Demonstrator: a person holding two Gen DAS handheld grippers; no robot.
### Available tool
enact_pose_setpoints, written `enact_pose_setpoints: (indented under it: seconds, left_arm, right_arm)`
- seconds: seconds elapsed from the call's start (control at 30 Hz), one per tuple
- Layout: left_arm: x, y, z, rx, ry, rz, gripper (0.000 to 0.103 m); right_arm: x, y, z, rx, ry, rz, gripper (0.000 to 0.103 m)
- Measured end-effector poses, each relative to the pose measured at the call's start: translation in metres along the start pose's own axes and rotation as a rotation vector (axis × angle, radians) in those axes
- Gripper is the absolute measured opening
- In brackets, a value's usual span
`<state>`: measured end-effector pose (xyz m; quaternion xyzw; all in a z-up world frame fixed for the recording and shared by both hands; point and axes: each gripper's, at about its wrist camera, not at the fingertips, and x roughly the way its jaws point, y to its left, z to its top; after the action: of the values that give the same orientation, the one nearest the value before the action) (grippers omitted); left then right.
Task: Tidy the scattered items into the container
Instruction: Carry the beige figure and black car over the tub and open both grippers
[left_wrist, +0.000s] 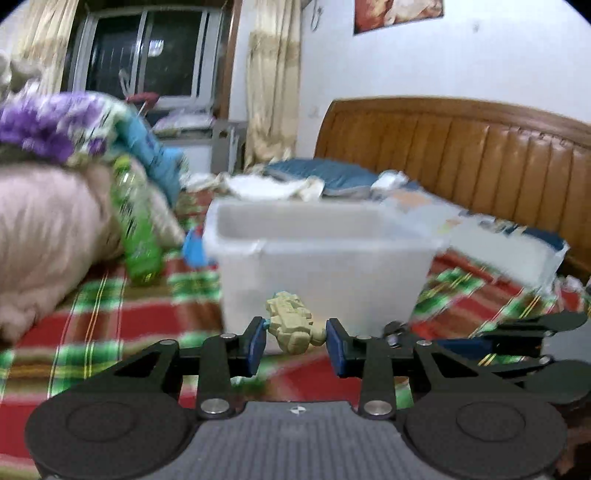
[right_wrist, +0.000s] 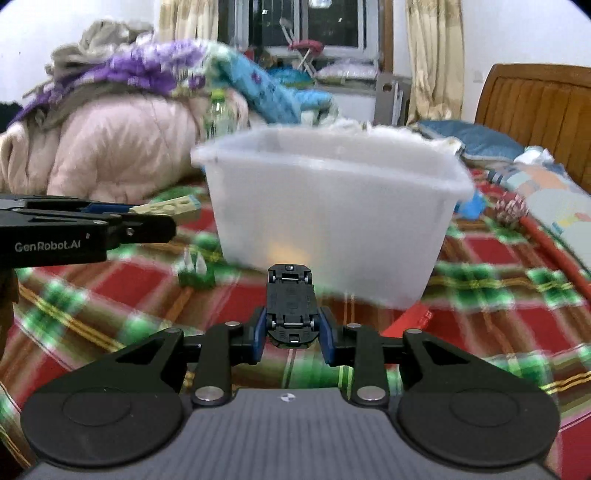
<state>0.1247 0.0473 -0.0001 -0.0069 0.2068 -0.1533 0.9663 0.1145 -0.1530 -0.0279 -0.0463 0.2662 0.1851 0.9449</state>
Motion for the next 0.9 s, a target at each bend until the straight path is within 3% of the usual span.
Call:
enact_pose_setpoints:
  seconds: [0.2, 0.43, 0.9]
  left_arm:
    - [-0.013, -0.021, 0.03, 0.013, -0.071, -0.021, 0.039]
    - [-0.009, -0.03, 0.055, 0.014, -0.1, -0.031, 0.039]
    - [0.043, -0.023, 0.099, 0.018, -0.121, 0.014, 0.039]
  right_arm:
    - [-0.024, -0.004, 0.027, 0.011, -0.082, -0.005, 0.033]
    - [-0.034, -0.011, 0.051, 0.013, -0.131, -0.012, 0.033]
    - [-0.003, -0.044, 0.097, 0.056, -0.162, -0.052, 0.033]
